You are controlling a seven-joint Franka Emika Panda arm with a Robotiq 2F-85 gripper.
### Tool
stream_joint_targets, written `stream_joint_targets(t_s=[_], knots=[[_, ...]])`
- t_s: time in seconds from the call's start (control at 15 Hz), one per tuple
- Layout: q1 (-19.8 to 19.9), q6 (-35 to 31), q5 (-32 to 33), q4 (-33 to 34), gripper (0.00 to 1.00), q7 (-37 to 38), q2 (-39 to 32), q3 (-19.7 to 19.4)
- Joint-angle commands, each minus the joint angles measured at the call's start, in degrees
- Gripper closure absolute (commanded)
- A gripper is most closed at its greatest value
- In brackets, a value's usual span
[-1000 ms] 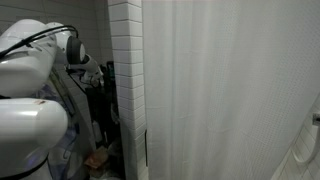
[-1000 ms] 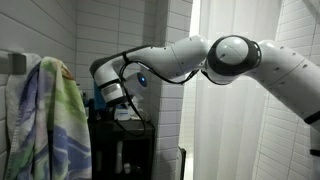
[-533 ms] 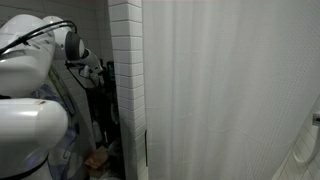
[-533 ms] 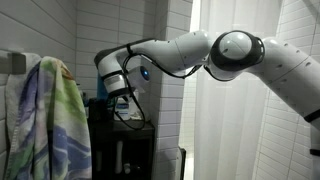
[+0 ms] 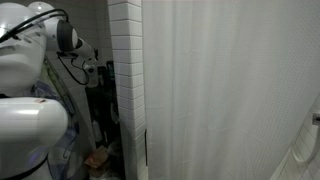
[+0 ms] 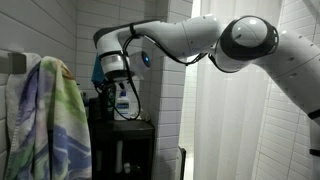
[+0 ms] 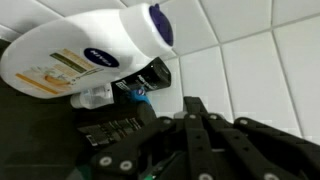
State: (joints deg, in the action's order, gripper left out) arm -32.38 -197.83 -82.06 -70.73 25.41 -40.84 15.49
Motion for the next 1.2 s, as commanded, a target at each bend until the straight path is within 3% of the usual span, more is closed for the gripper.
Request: stream_joint_targets(t_s=[0.0,0.33,0.73,0.8,0.87,1.0,1.07,1.13], knots=[[1.8,0.0,-3.6,-4.0,1.00,-0.8,5.5,2.4],[5.0,5.3,-9.0,-8.5,1.00,-0.3,11.4,6.6],[9.1,17.0,-17.2,-16.8,1.00,-1.0,20.0,8.7],[9.9,19.1,-18.9,-18.6,0.93,-1.5,21.6,8.8],[10.5,20.8,-20.8,-20.3,0.73,-2.5,23.2,8.8],[11.6,24.3,-24.6,-24.1,0.63,-4.4,26.6,8.5],[8.4,21.0,-20.3,-18.2,0.82,-1.7,21.4,6.7],[8.9,22.2,-21.6,-19.8,0.74,-2.4,22.8,6.7]])
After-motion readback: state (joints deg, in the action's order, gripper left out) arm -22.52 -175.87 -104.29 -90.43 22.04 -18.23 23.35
